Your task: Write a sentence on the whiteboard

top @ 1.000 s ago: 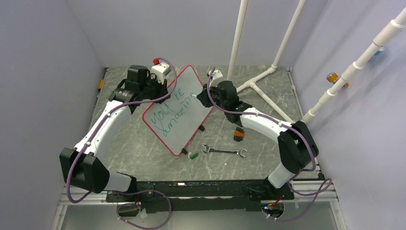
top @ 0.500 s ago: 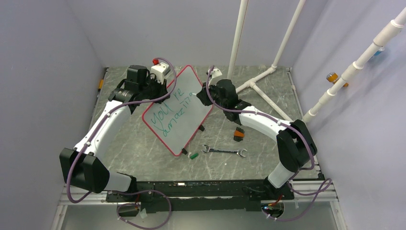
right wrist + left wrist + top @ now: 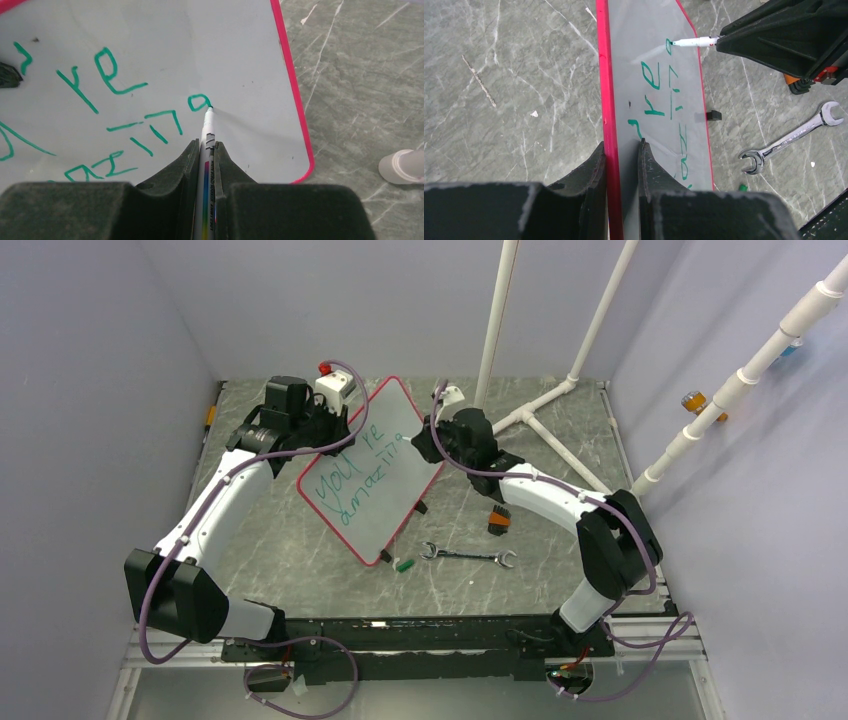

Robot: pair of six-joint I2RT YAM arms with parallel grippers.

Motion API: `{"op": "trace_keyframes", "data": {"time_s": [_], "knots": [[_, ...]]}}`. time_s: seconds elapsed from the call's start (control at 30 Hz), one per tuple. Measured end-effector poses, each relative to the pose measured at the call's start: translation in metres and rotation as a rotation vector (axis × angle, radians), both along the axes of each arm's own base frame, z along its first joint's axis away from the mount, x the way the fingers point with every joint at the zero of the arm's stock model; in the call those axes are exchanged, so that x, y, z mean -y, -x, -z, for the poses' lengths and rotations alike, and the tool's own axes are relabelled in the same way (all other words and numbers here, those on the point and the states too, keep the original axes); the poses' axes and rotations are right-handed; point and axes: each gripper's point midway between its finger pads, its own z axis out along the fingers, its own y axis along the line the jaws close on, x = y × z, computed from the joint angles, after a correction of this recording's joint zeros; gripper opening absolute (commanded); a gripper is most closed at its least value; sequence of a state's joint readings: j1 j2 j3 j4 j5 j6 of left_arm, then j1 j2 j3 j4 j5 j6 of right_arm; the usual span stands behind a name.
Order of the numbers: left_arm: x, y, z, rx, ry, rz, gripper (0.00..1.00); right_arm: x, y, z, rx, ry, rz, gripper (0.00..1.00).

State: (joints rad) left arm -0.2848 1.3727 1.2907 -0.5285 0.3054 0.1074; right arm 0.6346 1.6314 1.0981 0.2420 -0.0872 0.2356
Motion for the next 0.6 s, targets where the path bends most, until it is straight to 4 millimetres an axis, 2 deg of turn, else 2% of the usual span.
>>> {"op": "trace_keyframes", "data": {"time_s": [0.43, 0.6], "knots": [[-0.001, 0.000, 0.001, -0.004, -0.003, -0.005, 0.00, 0.012, 0.013, 0.032, -0.054, 0.039, 0.006, 0.00], [-0.001, 0.001, 0.001, -0.006, -0.004, -0.004, 0.00, 0.013, 0.016, 0.033, -0.062, 0.038, 0.007, 0.00]]}}
